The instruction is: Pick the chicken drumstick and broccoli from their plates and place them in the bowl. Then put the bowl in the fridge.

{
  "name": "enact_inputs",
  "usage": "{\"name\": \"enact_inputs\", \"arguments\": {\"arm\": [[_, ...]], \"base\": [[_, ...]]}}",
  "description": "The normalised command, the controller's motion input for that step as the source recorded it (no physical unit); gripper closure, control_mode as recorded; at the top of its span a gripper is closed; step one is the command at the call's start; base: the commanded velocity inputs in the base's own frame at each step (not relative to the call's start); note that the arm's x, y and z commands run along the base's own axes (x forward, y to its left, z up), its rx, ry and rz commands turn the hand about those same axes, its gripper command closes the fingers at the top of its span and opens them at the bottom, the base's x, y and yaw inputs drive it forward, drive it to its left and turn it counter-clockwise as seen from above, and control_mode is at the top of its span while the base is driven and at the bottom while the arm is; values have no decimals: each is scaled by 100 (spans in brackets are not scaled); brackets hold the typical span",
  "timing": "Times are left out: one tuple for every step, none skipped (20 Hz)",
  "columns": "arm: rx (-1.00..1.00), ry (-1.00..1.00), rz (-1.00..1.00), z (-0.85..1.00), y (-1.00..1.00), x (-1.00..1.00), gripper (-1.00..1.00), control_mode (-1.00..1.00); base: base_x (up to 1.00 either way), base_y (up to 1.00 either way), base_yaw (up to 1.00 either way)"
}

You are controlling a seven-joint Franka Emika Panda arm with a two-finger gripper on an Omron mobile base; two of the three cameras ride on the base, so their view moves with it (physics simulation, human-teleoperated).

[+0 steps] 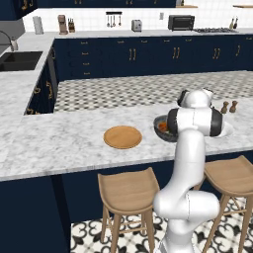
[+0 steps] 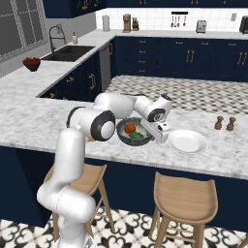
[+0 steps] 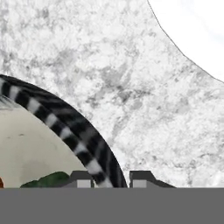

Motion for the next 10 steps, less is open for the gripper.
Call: {"name": "enact_inputs", "arguments": {"arm": [[1, 0, -9, 41, 0, -49, 100, -100], [4, -4, -5, 62, 0, -51, 100, -100], [11, -1, -4, 85, 0, -49, 100, -100], [12, -3, -7, 98, 0, -52, 100, -100], [18, -1, -11, 91, 0, -59, 100, -100], [17, -2, -13, 91, 0, -63, 100, -100], [14, -3, -15, 88, 7, -66, 100, -100], [9, -6, -16, 78, 0, -82, 100, -100], [1, -12, -16, 72, 21, -76, 100, -100], [0, -14, -16, 71, 39, -71, 100, -100]], "base": [[0, 0, 0], [0, 0, 0], [0, 0, 0], [0, 0, 0], [0, 0, 0], [0, 0, 0], [0, 0, 0], [0, 0, 0], [0, 0, 0], [0, 0, 0]]}}
